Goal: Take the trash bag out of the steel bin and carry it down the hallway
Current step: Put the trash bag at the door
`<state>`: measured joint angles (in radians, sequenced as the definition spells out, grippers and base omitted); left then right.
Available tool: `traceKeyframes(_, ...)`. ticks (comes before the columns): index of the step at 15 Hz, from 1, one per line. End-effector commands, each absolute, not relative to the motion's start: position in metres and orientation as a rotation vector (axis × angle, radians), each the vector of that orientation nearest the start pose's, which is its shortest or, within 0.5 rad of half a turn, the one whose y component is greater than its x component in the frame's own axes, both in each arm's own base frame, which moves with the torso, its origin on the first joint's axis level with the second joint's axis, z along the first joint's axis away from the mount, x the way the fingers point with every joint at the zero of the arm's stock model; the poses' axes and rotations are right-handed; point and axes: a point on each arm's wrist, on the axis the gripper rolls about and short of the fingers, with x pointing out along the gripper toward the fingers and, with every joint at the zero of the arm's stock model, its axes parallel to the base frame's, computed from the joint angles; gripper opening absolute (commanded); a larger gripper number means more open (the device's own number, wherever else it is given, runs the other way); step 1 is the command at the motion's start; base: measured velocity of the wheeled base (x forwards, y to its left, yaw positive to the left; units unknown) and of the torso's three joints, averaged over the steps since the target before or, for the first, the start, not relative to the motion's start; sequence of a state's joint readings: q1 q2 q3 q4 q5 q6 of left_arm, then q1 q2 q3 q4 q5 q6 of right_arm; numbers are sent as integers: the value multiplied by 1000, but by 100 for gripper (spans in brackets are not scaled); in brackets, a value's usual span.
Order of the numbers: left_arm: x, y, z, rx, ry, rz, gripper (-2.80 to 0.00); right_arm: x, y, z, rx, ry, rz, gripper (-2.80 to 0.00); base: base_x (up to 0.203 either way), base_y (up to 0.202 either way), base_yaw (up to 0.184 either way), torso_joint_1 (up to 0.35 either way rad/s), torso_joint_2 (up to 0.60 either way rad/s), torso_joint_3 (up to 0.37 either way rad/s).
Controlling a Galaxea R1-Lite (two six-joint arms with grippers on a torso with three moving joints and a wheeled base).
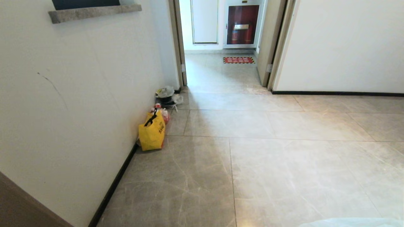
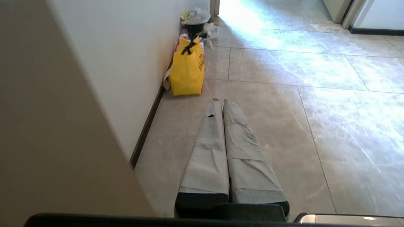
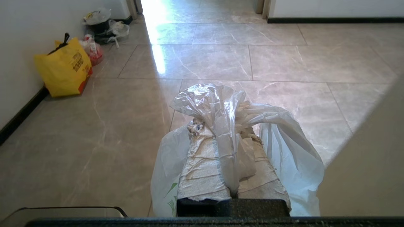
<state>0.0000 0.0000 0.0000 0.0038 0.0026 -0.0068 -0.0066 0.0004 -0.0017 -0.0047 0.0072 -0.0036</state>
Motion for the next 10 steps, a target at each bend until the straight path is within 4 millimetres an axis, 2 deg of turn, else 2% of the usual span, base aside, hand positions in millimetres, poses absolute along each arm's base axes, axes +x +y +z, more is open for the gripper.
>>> traceKeyframes(1,-23,0,75,-6,5,3,-280,-23,0,76,-5,-6,2,-280,187,0,-2,5,10,-1)
traceKeyframes(10,-23,0,75,-6,5,3,-280,-23,0,77,-5,-7,2,-280,195,0,1,3,3,1)
